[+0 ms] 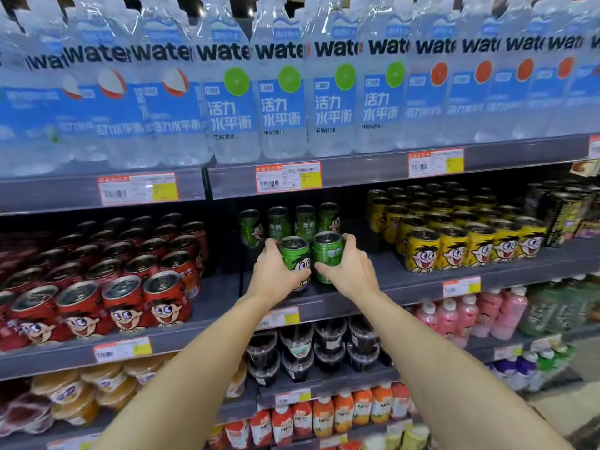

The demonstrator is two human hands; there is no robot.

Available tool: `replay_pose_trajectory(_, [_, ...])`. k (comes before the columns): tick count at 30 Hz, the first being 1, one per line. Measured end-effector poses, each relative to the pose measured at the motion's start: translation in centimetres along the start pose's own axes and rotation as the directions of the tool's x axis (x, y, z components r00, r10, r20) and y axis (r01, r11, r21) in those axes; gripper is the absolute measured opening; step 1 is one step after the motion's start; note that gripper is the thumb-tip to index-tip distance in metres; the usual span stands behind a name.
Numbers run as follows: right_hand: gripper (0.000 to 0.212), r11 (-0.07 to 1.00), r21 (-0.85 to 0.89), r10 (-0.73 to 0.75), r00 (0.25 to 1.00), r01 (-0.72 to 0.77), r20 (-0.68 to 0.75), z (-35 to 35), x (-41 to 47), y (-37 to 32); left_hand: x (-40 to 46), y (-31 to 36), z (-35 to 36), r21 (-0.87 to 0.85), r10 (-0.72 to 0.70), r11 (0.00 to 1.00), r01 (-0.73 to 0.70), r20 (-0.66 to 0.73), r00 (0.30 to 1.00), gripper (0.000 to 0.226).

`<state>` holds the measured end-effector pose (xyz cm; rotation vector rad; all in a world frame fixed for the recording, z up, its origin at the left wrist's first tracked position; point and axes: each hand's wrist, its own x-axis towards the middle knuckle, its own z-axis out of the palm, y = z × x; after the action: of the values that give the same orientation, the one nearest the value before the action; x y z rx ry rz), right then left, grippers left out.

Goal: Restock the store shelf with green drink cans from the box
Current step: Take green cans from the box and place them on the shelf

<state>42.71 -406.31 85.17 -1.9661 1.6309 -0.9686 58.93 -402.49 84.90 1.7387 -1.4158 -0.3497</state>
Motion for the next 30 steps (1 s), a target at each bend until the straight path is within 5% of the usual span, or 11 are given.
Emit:
replay_pose_trajectory(19, [0.080, 0.989, 0.145, -0.042, 0.999, 0.038, 0.021, 2.5, 2.0, 4.4, 1.6, -2.6, 3.5, 0.011, 0.047, 0.999, -0.048, 0.049, 0.998, 0.073])
replay_pose_trajectory(30, [0.081, 0.973, 0.182, -0.125, 0.985, 0.145, -0.116, 4.3, 1.1, 5.0, 1.2, -4.0, 4.3, -0.006, 0.011, 1.000, -0.011, 0.017, 1.000, 0.078])
